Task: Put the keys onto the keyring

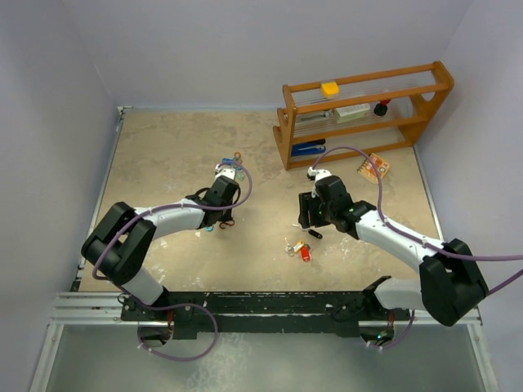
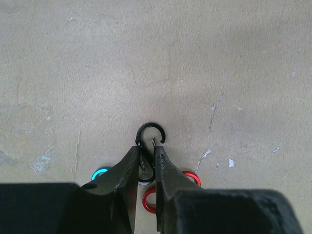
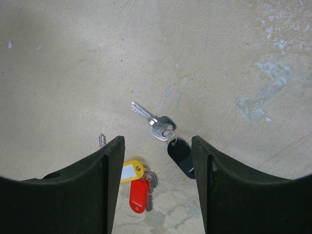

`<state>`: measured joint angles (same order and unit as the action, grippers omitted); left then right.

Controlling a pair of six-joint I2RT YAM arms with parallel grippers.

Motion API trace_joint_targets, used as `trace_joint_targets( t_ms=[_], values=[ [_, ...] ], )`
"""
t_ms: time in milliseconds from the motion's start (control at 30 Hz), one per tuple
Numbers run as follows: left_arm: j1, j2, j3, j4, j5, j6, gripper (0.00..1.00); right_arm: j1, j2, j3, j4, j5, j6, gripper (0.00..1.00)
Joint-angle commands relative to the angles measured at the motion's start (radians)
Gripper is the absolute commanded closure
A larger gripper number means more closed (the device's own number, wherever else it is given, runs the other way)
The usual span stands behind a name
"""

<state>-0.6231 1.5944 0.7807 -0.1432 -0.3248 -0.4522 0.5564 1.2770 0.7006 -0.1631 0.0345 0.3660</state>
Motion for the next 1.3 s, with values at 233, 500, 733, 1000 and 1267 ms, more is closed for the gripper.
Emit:
trace_joint_targets(
  t_ms=[233,500,733,1000,1267],
  values=[
    [-0.003,0.016,-0.008,-0.016,0.026,-0.002,0.98,0.007,-0.01,-0.002,0.026,0.001,-0.003,0.4],
    [-0.003,-0.012,0.012,-0.018,0.011,0.002,1.0,0.007,-0.003,-0.002,0.025,0.006,-0.007,0.4],
    [-0.003,-0.068,0.037,0.005,0.038,0.016,1.0,0.005,0.018,0.002,-0.03,0.026,0.021,0.4],
    [-0.003,-0.096,0.045,0.058,0.148,0.033,1.0,0.004,0.093,0.029,-0.058,0.037,0.02,0.4],
    [-0.002,-0.108,0.032,0.119,0.267,0.06,1.0,0.005,0.058,0.013,-0.039,0.016,0.007,0.42]
  ],
)
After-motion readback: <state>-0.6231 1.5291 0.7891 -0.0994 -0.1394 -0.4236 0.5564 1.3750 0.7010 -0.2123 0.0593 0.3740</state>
